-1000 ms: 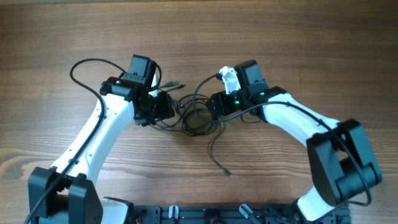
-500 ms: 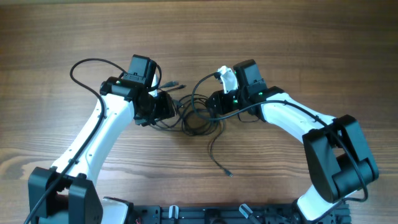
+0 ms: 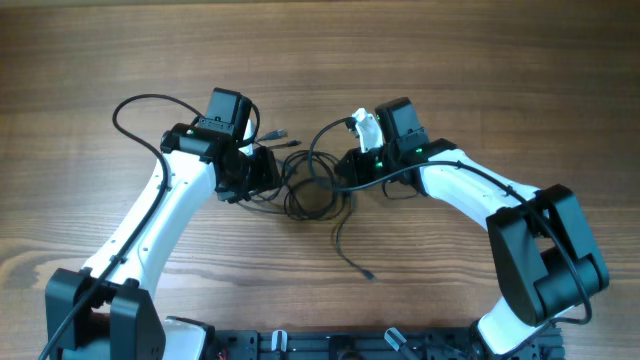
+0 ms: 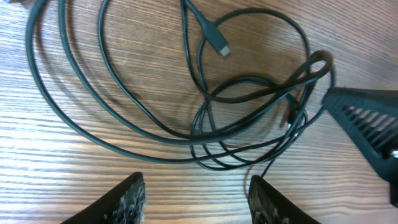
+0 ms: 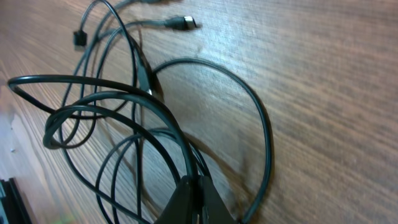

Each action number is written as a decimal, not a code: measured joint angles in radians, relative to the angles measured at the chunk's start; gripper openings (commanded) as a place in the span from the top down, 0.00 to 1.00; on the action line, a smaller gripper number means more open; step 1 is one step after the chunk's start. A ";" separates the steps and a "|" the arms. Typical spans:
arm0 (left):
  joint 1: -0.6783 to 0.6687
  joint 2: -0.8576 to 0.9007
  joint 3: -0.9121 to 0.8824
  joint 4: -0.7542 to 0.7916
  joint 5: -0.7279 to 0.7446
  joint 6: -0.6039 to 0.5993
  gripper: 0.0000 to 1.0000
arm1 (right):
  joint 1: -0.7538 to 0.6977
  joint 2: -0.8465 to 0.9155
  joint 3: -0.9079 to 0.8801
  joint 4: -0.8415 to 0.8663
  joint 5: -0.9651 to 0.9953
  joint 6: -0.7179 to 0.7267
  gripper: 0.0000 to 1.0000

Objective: Untangle cables

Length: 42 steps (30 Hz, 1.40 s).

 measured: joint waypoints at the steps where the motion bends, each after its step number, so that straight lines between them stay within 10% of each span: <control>1: 0.000 0.000 0.000 0.000 0.012 0.000 0.44 | 0.000 0.000 0.000 -0.014 0.004 0.002 0.96; 19: -0.181 0.000 -0.001 0.054 0.072 -0.003 0.45 | 0.000 0.002 0.000 -0.039 -0.401 -0.101 0.96; 25: -0.183 0.000 -0.032 0.069 0.070 -0.003 0.48 | 0.000 0.002 0.000 -0.029 -0.300 -0.043 0.94; 30: -0.183 0.000 -0.041 0.071 0.043 -0.003 0.48 | 0.000 0.002 0.000 -0.029 -0.238 -0.022 0.71; 42: -0.183 0.000 -0.042 0.076 0.016 -0.003 0.48 | 0.014 0.002 -0.005 -0.029 -0.175 0.002 0.69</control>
